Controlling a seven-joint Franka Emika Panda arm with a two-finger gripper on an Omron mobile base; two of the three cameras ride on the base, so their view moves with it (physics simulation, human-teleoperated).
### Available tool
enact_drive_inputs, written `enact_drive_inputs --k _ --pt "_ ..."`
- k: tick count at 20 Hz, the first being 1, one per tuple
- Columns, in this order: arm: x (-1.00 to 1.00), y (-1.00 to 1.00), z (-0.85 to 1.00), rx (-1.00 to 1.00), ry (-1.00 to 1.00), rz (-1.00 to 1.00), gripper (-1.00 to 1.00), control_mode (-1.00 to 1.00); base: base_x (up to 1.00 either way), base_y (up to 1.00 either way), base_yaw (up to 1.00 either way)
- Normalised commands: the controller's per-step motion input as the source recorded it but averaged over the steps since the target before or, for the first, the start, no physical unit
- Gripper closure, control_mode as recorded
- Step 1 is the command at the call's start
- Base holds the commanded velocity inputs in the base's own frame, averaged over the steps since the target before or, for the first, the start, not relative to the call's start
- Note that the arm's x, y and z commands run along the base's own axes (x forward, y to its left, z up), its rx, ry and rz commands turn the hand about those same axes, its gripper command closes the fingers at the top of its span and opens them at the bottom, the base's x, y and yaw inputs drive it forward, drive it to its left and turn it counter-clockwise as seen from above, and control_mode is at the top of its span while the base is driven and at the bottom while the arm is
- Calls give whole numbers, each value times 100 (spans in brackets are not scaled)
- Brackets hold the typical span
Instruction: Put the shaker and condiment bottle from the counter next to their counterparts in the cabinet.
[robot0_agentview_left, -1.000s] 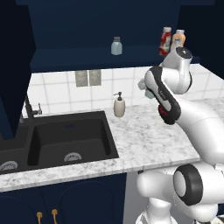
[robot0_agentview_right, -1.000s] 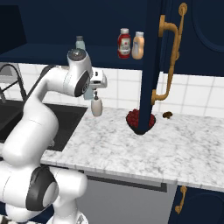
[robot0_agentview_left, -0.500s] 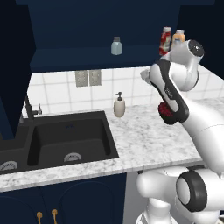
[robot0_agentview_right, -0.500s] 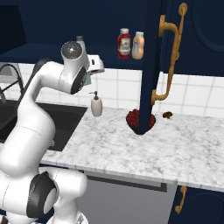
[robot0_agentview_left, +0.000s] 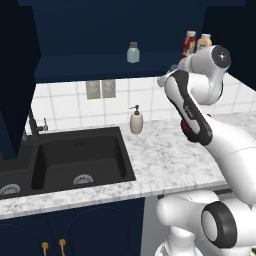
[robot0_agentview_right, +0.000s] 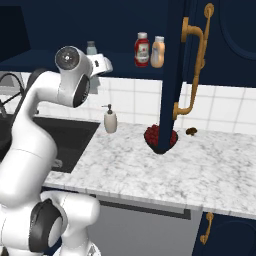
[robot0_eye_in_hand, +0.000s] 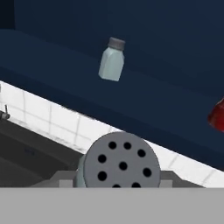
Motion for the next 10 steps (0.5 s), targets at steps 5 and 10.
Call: enact_drive_inputs --k 5,10 --pt "3 5 48 0 0 3 100 -100 0 0 0" --pt "15 18 31 0 0 1 100 -100 0 0 0"
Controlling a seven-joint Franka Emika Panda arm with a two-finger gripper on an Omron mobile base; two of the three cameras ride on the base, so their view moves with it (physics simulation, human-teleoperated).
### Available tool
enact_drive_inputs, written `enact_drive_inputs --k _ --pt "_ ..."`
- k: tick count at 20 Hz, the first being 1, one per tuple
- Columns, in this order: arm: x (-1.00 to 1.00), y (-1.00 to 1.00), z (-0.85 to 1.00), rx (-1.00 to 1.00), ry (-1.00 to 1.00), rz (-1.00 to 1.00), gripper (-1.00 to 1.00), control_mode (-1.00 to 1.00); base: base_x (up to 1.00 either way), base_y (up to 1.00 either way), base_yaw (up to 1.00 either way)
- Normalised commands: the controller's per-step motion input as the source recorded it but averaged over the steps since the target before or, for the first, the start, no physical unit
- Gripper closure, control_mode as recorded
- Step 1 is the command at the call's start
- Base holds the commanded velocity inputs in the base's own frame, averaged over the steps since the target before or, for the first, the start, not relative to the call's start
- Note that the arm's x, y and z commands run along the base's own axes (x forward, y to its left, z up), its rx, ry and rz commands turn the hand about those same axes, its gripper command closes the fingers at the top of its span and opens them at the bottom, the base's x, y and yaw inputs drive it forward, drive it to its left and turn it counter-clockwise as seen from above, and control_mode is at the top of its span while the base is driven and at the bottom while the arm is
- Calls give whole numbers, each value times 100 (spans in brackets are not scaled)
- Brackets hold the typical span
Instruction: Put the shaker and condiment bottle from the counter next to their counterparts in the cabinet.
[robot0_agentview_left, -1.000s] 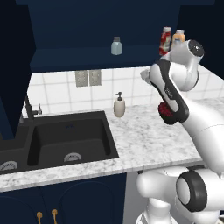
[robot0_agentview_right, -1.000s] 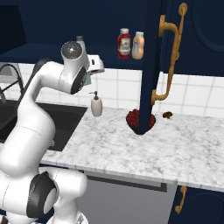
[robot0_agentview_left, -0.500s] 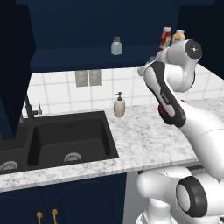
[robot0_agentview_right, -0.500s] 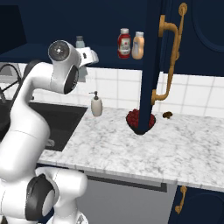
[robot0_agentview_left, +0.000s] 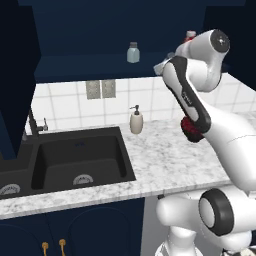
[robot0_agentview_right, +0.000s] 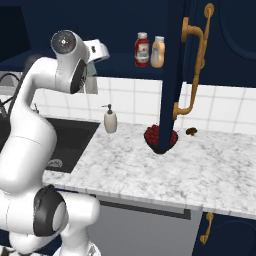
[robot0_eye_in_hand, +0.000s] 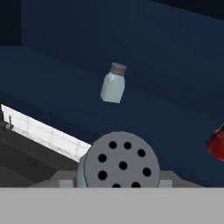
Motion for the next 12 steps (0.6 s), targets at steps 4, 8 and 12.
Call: enact_drive_inputs --k 4,8,12 --pt "29 21 4 -1 0 0 100 -100 0 0 0" --pt "33 14 -2 -2 0 0 100 -100 0 0 0" --pt "31 3 -11 -1 0 0 100 -100 0 0 0"
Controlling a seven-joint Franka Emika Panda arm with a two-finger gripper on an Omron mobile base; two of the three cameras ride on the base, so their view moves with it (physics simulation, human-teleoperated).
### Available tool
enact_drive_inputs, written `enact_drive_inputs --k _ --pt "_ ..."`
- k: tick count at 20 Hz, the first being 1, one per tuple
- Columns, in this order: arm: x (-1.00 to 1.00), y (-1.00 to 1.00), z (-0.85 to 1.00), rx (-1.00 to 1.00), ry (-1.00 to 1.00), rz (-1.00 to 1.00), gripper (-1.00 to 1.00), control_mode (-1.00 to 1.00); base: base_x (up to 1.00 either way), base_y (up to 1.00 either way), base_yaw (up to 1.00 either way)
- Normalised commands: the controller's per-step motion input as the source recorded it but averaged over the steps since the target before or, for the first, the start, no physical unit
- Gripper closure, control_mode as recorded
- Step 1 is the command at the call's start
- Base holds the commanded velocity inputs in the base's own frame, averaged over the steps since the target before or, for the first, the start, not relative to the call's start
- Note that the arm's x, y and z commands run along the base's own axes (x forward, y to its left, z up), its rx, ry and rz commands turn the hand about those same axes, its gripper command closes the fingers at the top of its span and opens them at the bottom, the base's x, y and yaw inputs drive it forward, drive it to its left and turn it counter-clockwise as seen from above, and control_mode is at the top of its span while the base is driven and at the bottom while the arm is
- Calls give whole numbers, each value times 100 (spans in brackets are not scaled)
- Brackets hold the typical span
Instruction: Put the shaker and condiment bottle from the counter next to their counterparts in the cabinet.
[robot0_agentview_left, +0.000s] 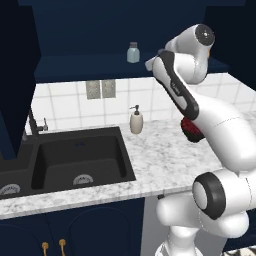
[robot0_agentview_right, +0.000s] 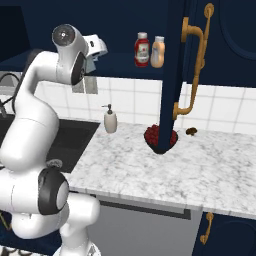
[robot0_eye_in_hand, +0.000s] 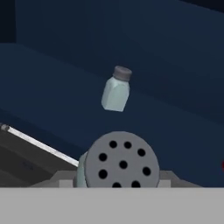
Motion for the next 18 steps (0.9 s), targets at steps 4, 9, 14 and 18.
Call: enact_drive_inputs --k 4,9,14,18 --pt "26 0 -14 0 0 0 100 -100 0 0 0" --pt "31 2 -12 0 0 0 100 -100 0 0 0" --pt "39 3 0 0 0 0 100 -100 0 0 0" --pt "40 0 0 0 0 0 100 -100 0 0 0"
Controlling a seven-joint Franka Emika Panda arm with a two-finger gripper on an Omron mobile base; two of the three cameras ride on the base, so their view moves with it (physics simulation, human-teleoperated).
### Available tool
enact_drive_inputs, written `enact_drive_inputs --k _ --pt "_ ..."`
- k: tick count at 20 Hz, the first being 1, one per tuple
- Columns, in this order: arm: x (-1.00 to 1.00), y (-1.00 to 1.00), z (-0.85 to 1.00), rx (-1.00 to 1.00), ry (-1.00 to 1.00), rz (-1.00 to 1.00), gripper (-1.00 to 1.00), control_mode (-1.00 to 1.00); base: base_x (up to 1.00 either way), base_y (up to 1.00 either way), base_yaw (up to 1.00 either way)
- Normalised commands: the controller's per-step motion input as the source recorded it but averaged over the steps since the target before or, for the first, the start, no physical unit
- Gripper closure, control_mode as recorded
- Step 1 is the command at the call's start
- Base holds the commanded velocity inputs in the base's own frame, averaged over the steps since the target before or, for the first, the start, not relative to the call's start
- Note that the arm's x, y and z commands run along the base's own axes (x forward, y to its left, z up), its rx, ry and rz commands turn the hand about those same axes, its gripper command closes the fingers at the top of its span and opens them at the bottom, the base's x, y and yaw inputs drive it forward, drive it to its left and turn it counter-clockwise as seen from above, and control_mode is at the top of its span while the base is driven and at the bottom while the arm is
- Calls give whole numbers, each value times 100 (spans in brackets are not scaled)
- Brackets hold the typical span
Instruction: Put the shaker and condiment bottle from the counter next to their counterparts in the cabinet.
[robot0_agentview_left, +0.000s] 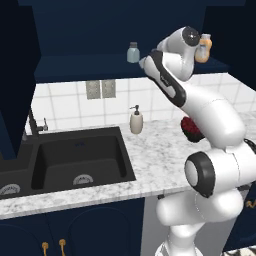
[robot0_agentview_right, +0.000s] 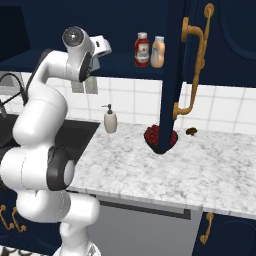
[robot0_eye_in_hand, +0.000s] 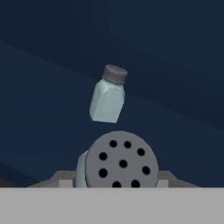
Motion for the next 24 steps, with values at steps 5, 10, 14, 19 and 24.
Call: enact_drive_inputs --k 5,10,14,19,24 --pt "44 0 0 0 0 0 100 -100 0 0 0" --pt "44 0 0 0 0 0 100 -100 0 0 0" --pt "40 0 -6 0 0 0 100 -100 0 0 0" --pt "47 0 -17 0 0 0 100 -100 0 0 0" --pt "41 0 -31 0 2 0 100 -100 0 0 0"
